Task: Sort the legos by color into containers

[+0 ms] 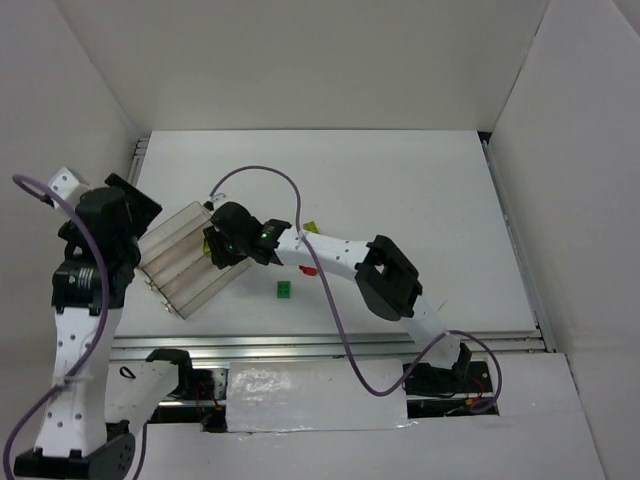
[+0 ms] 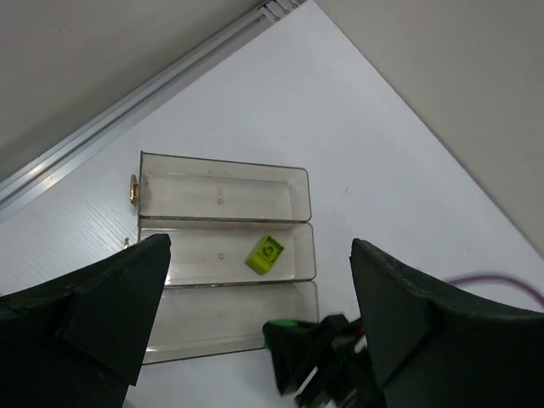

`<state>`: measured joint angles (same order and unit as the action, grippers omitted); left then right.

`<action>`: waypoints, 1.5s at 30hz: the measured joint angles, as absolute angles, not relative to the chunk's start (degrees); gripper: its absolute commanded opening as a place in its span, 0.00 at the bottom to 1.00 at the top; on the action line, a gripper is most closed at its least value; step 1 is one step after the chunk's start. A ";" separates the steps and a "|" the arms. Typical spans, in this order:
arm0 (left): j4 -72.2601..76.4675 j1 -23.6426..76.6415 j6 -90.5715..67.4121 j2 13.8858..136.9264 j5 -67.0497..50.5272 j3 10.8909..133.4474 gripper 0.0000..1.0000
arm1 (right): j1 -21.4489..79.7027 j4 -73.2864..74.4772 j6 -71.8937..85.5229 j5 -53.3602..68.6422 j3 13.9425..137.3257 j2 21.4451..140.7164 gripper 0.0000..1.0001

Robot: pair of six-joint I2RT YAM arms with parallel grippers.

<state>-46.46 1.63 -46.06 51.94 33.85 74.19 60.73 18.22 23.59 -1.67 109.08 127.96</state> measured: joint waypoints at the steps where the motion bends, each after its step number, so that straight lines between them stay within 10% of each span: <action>1: -45.01 1.63 -44.40 48.99 33.06 71.85 0.99 | 60.71 19.14 23.44 -2.09 110.63 129.56 0.54; 6: -41.32 1.63 -37.15 40.42 28.18 61.78 1.00 | 60.60 22.46 21.80 -3.46 117.38 135.55 0.99; 34: -38.89 1.63 -32.73 38.85 23.51 55.99 1.00 | 60.66 28.86 44.77 -26.00 82.08 112.88 0.95; 45: -38.61 1.63 -31.64 38.85 22.31 55.99 1.00 | 63.05 29.47 48.95 -24.64 82.70 116.77 0.72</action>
